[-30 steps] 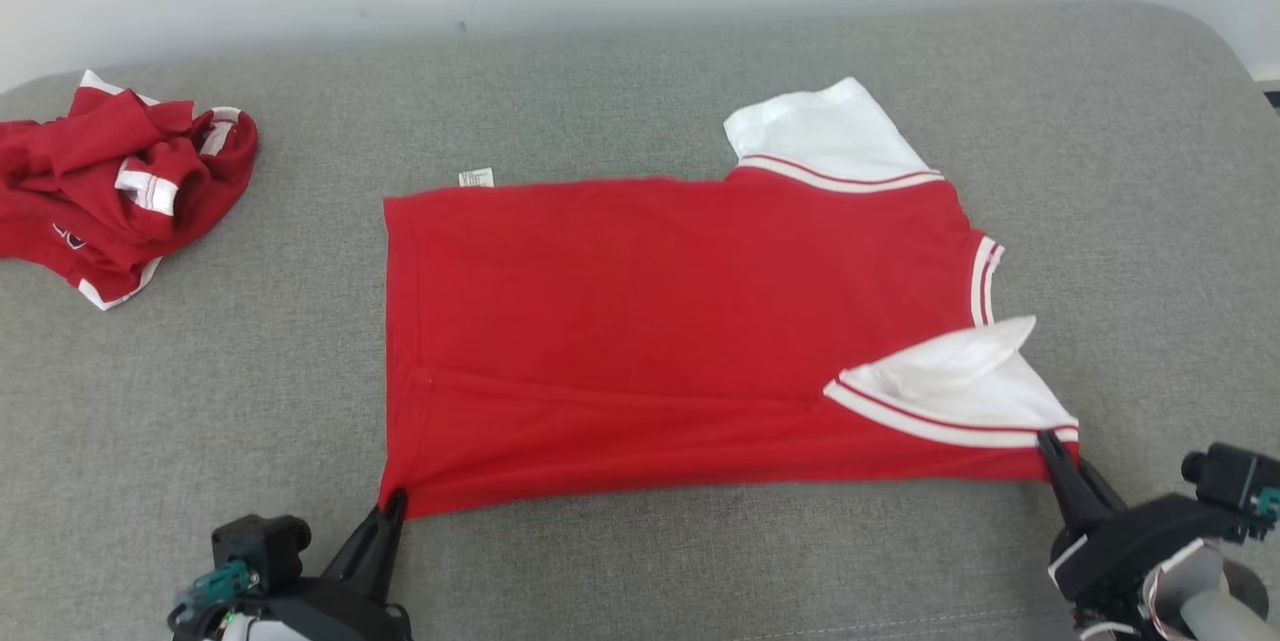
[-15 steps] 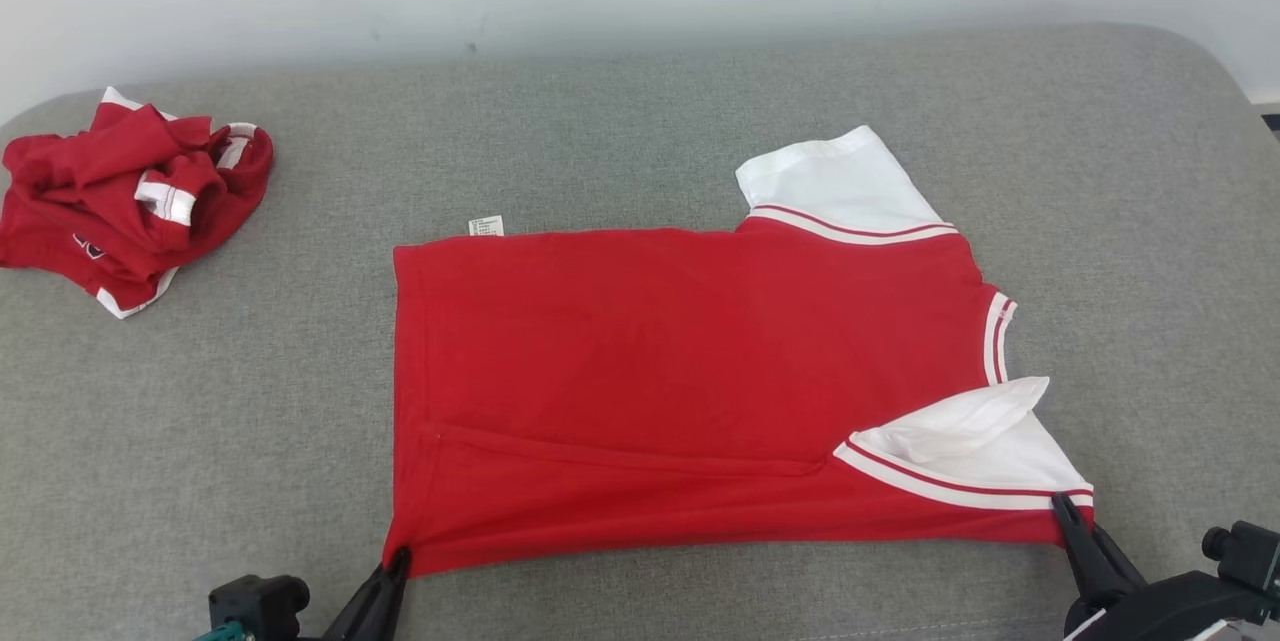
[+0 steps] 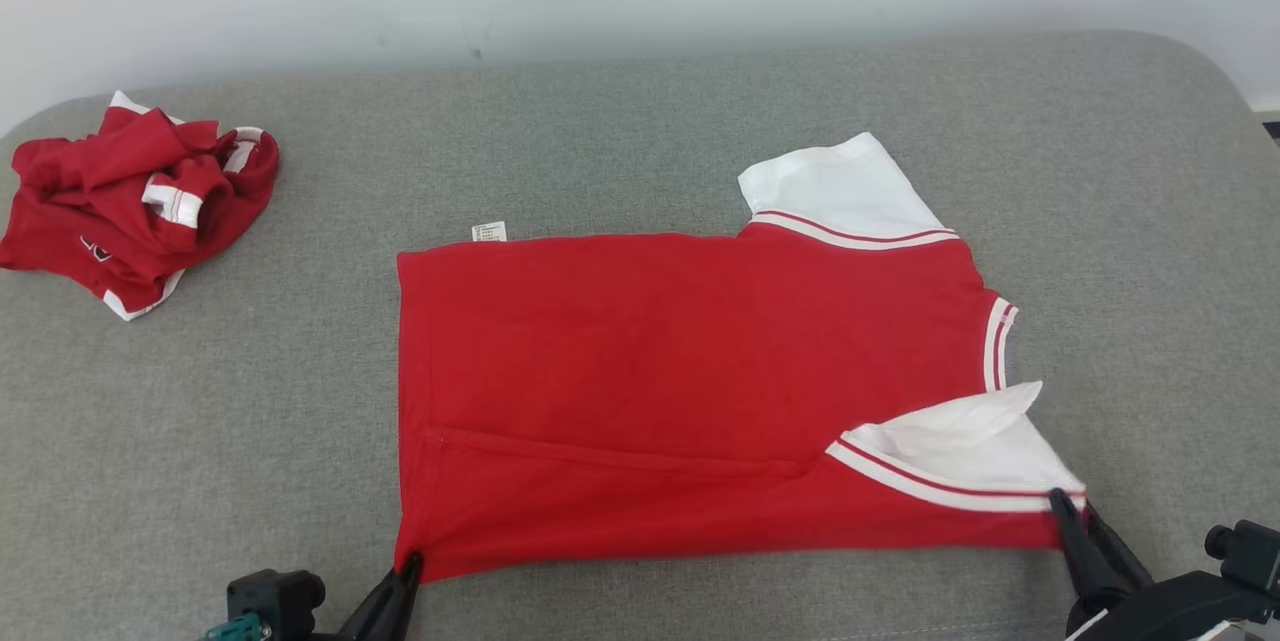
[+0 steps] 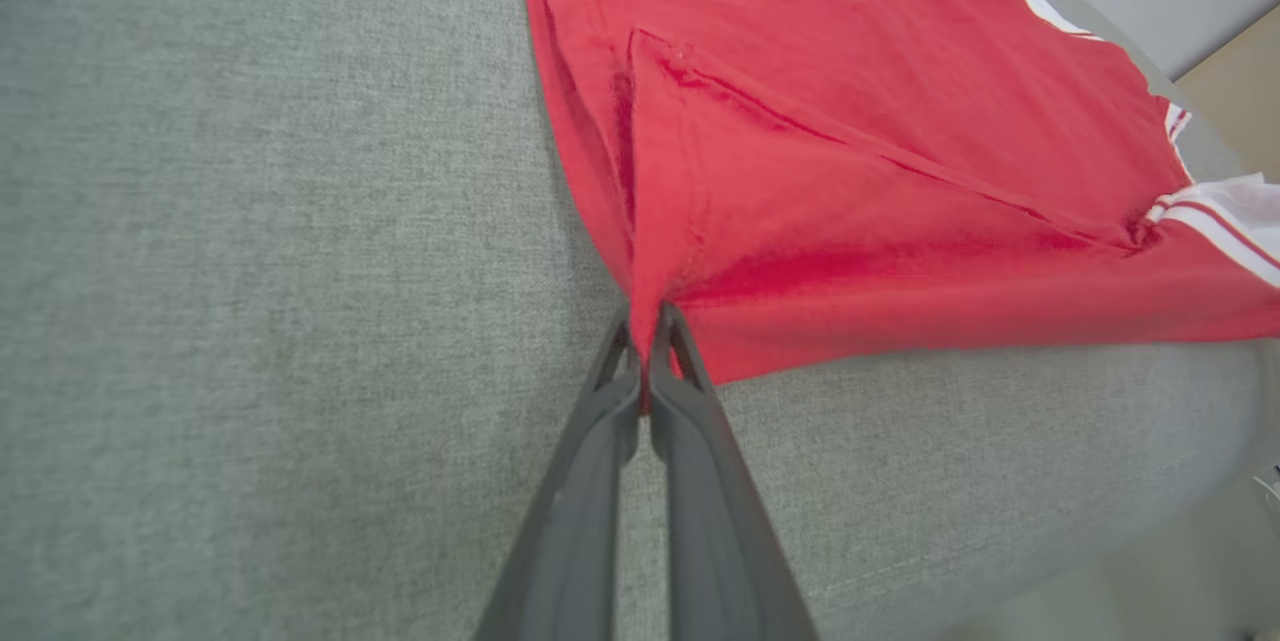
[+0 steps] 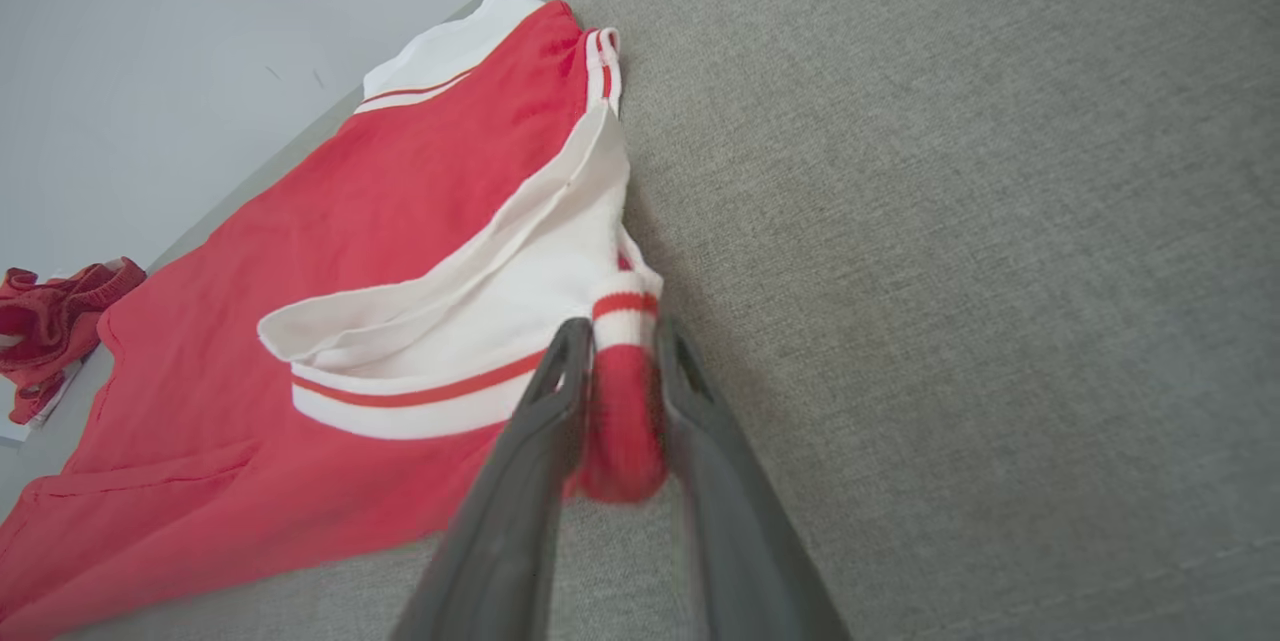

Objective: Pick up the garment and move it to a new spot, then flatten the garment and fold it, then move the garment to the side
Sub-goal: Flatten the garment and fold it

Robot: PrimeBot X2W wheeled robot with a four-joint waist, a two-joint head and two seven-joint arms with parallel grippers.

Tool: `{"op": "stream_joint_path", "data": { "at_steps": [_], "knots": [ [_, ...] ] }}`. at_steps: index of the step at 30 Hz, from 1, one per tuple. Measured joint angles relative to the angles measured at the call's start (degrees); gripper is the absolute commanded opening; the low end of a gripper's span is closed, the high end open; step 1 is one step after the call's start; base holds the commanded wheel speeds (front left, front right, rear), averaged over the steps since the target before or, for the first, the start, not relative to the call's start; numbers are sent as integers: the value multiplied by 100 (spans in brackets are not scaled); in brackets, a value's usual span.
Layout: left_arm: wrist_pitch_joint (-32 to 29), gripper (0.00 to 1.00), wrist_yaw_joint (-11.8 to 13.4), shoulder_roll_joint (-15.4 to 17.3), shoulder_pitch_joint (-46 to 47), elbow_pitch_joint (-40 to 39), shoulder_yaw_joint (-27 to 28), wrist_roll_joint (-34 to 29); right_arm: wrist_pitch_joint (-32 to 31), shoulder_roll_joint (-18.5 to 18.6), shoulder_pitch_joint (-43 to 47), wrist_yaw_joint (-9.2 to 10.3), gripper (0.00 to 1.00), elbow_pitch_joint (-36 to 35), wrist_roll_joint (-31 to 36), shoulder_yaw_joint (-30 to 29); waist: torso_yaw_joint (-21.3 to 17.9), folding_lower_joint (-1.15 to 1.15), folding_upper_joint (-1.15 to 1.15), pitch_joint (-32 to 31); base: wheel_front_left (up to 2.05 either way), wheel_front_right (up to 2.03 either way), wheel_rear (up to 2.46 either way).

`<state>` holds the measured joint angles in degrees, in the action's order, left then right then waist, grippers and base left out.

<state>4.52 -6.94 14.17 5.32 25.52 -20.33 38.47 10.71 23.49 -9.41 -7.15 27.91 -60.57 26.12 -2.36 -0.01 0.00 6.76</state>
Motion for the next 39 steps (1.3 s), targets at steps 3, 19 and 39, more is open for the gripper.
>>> {"op": "stream_joint_path", "data": {
  "at_steps": [3, 19, 39],
  "knots": [
    [-41, 100, 45, 0, -1, 10, 3, 3, 3, -5, -3, 0, 100, 4, 2, 29, -20, 0, 0, -18, 0, 0, 0],
    [339, 100, 171, 134, 60, -547, 276, -70, 244, 25, -47, 1, 100, -199, 190, -136, -67, 0, 0, -101, 0, 0, 0],
    [878, 100, 544, 118, 62, -1317, 517, -460, 358, -89, -49, 586, 100, -1492, 1200, -801, -188, 1, 0, -284, 0, 0, 0]
  ]
}}
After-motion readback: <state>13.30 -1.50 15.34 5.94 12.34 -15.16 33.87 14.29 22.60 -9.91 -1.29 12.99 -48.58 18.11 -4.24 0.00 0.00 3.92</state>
